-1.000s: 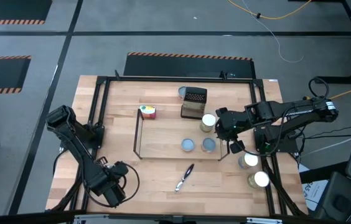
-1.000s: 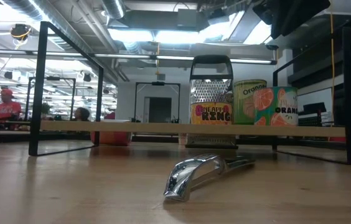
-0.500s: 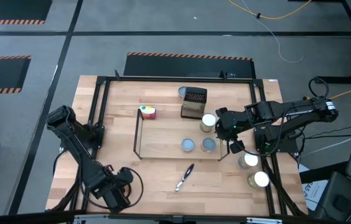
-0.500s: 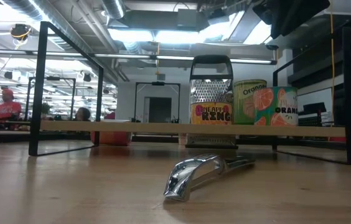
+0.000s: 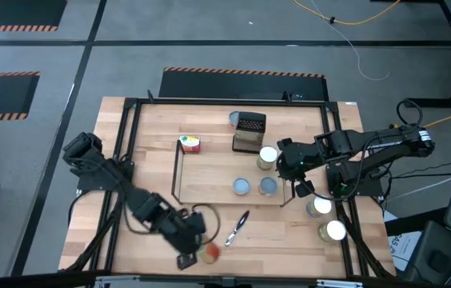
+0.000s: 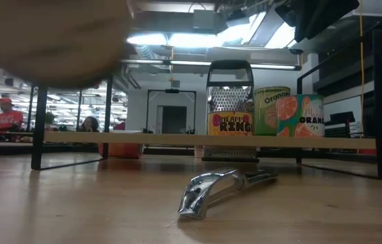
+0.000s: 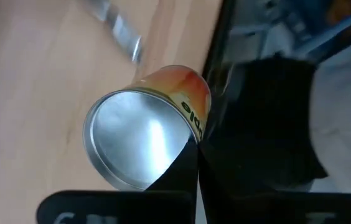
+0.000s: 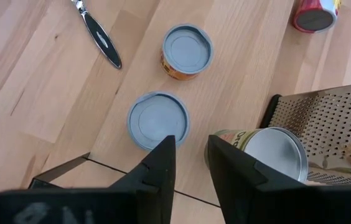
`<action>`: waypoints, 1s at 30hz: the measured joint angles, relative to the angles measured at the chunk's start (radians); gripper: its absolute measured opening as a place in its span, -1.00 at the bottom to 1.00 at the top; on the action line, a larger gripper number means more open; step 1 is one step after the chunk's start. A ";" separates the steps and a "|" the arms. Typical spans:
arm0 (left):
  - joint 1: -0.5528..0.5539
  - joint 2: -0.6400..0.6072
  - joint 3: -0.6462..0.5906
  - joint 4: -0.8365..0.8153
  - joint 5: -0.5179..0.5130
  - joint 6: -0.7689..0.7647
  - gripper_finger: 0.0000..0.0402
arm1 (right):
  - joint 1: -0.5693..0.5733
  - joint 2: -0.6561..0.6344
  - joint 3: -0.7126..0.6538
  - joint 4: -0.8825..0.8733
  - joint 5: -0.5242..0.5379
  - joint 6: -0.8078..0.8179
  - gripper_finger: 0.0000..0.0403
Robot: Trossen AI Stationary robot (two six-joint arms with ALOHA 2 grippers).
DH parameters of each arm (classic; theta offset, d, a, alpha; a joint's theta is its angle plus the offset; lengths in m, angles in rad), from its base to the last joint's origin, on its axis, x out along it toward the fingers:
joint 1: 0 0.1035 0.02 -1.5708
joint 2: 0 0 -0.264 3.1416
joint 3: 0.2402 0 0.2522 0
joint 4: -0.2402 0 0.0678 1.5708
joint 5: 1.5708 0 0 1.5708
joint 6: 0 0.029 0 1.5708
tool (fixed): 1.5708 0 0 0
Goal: Pick and place cans onto a shelf
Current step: Put the canned pineapple on the shelf
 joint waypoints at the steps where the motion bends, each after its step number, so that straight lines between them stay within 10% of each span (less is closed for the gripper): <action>1: 0.023 0.000 0.001 0.035 0.000 0.048 -1.00 | 0.000 0.000 0.000 0.000 0.000 0.003 -0.51; 22: 0.427 0.000 0.061 0.212 0.060 0.742 -1.00 | 0.000 -0.301 -0.006 0.052 0.000 0.033 -0.51; 30: 0.514 -0.002 0.235 0.046 0.033 0.967 -1.00 | 0.000 -0.470 -0.261 0.298 0.003 0.029 -0.51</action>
